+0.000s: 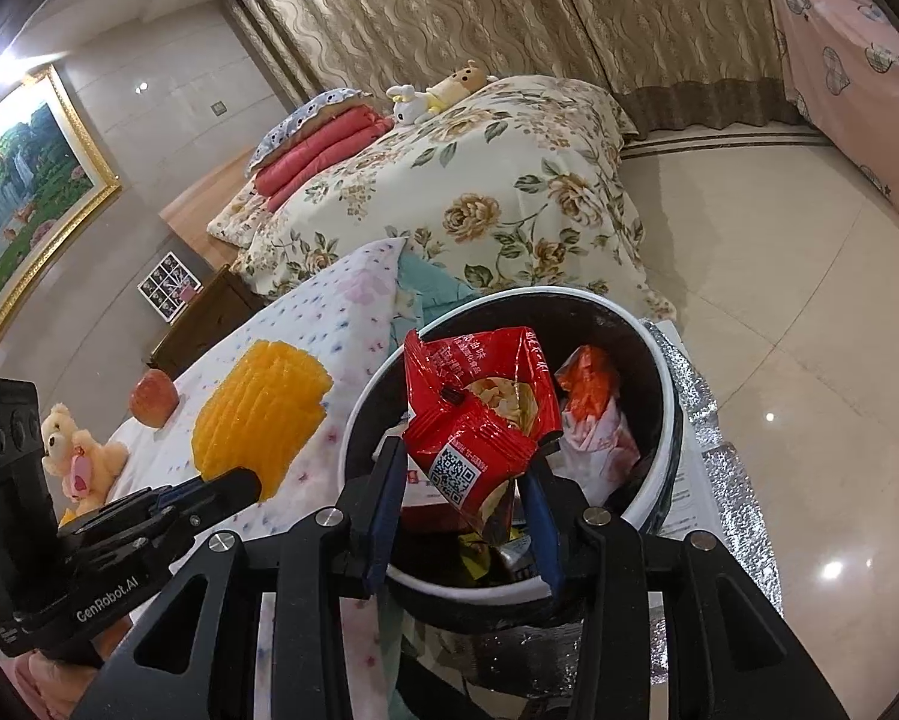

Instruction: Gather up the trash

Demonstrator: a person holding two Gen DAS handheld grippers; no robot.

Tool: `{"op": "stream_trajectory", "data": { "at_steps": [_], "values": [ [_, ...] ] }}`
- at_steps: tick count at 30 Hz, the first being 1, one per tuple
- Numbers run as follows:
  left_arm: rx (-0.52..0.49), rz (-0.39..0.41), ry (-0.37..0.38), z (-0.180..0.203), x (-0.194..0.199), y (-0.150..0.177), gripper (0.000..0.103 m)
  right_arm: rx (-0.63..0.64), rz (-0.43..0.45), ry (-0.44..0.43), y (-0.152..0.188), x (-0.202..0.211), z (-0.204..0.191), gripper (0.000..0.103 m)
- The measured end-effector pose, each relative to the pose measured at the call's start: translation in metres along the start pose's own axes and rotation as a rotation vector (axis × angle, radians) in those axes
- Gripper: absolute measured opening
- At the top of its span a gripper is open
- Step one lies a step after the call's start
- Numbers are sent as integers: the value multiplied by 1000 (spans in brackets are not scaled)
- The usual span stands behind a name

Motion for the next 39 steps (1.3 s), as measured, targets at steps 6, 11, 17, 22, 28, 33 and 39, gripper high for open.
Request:
{"op": "stream_trajectory", "data": {
  "at_steps": [6,11,17,22,28,33,39],
  "values": [
    [-21,-16,10,7,-11,-6,13,-3,-11,15,-8,-6,7,41],
    [-21,-21,18,8,-16,-8,15,-4,-18,28,-13,-10,12,42],
    [-12,-12,10,6,-15,-8,45,-15,-15,32,-17,-12,13,51],
    [12,-6,-2,-2,-7,-1,48,-28,-19,25,-17,-11,14,59],
    [68,0,-25,-20,8,20,52,-45,-10,-1,-8,-6,9,75],
    [132,9,-48,-39,26,43,53,-31,39,2,0,5,0,82],
    [206,56,-93,-59,54,63,55,-32,79,-37,9,16,-15,82]
  ]
}}
Point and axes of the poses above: each gripper's, at about its wrist camera, not at the fingertips, and x roughly against the way its jaws point, z to its right, y to its underside, the point moved 2 cm from there along -x, roughly the way its jaws point, and after that the axes turned 14 degrees about -x, right-handed, at the moved point
